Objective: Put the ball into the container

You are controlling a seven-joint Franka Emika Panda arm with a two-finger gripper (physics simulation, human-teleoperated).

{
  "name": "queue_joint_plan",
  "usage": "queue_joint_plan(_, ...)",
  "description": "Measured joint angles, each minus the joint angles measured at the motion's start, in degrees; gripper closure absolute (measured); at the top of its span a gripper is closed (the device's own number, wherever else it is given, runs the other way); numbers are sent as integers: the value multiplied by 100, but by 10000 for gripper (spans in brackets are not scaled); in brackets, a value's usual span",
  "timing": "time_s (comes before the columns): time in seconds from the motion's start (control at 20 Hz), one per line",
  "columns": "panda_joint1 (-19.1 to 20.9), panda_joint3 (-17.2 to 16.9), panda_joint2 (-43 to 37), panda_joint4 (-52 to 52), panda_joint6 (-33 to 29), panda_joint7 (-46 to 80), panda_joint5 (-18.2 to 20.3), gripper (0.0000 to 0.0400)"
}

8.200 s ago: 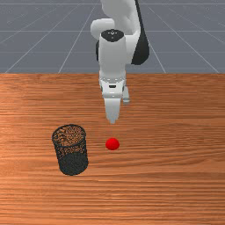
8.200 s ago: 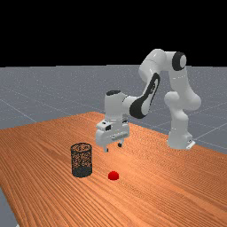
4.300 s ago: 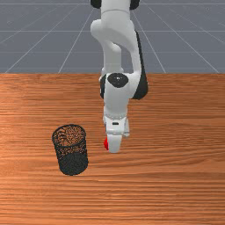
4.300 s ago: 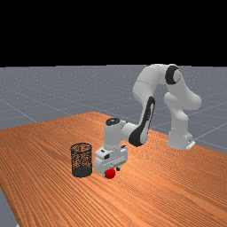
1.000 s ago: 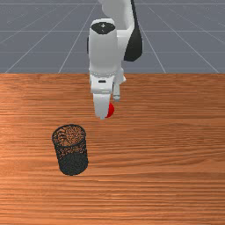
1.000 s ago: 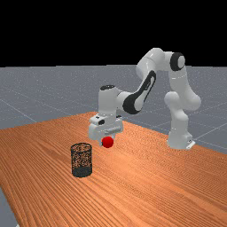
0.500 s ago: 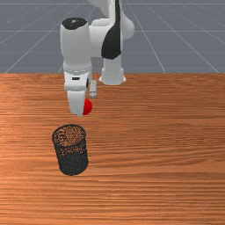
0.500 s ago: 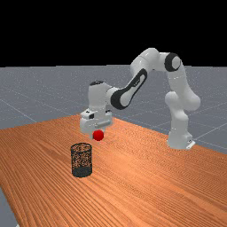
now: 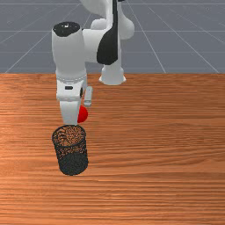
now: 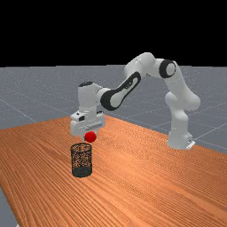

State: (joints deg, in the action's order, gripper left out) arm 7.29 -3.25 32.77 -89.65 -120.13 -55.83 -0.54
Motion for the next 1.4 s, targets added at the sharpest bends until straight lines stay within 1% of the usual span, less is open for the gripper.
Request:
queue_joint_plan(0.1, 0, 1, -31, -22, 0, -2, 2, 121)
queue_joint_plan(0.15, 47, 48, -88, -103, -92, -77, 104, 121)
queue_joint_plan(0.2, 61, 60, -99, -85, -51, -100, 133, 121)
queue_joint_plan(0.3, 63, 64, 18, 130, 33, -90, 135, 121)
queue_joint_plan(0.45, 49, 17, 45, 152, 22, -55, 58, 121)
queue_joint_plan(0.7, 44, 18, 484, 917, 513, -36, 46, 121)
queue_joint_plan(0.75, 42, 20, 491, 890, 467, -35, 46, 121)
queue_joint_plan(0.8, 41, 20, 617, 1102, 605, -29, 45, 121)
queue_joint_plan(0.95, 39, 25, 822, 1434, 754, -18, 48, 121)
queue_joint_plan(1.25, 34, 26, 1033, 1568, 759, -8, 43, 121)
queue_joint_plan(1.3, 36, 29, 1005, 1460, 635, -10, 49, 121)
queue_joint_plan(1.35, 35, 27, 1063, 1519, 671, -6, 45, 68)
queue_joint_plan(1.4, 35, 29, 1076, 1477, 603, -6, 47, 41)
